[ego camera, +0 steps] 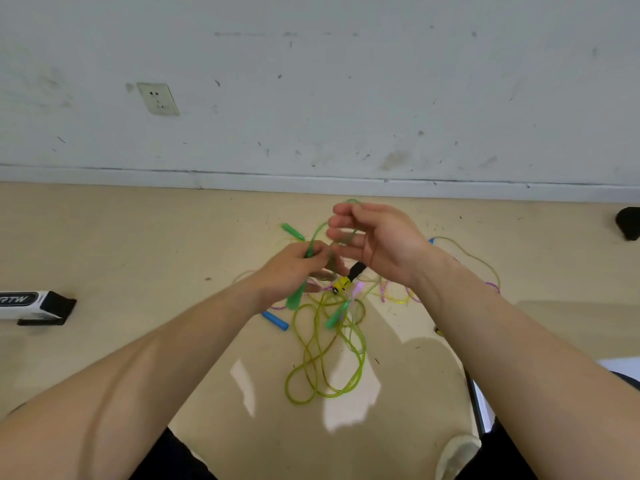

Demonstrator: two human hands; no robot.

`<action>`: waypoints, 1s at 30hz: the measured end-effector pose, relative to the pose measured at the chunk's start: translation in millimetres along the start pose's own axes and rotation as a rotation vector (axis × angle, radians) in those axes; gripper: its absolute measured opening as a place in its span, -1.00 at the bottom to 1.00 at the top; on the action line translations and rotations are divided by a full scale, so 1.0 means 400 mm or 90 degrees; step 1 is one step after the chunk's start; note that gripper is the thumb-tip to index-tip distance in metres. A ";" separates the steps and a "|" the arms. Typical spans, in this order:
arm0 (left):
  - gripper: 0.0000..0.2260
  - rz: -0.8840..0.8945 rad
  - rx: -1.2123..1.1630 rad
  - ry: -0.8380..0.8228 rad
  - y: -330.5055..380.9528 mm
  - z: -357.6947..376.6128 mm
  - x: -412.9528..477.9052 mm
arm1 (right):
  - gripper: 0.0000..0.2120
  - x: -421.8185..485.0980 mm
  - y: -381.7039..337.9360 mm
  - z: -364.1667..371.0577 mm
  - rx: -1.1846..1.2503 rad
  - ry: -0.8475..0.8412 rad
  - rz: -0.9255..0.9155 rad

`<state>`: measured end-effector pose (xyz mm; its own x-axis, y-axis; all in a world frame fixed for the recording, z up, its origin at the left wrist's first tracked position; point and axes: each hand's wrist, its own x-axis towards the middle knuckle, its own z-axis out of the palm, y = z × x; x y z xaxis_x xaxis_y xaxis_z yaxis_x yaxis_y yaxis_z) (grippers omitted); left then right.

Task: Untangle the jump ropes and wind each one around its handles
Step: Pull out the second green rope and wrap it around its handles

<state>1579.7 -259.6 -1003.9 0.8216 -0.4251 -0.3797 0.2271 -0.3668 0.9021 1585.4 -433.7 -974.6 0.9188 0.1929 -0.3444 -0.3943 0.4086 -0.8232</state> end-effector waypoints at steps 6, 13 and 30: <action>-0.75 0.023 0.011 -0.018 0.033 0.006 -0.011 | -0.75 0.006 -0.042 -0.062 0.161 0.135 -0.095; -0.76 0.045 -0.370 0.112 0.119 -0.043 -0.014 | -0.60 -0.004 0.021 -0.049 -0.288 0.166 0.016; -0.80 0.068 -0.443 0.405 0.062 -0.193 0.006 | -0.82 -0.002 0.143 -0.068 -0.670 -0.235 0.219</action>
<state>1627.4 -206.0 -966.5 0.9403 0.1781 -0.2900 0.2256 0.3116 0.9231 1562.5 -434.8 -1033.4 0.6370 0.4681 -0.6124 -0.2524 -0.6240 -0.7395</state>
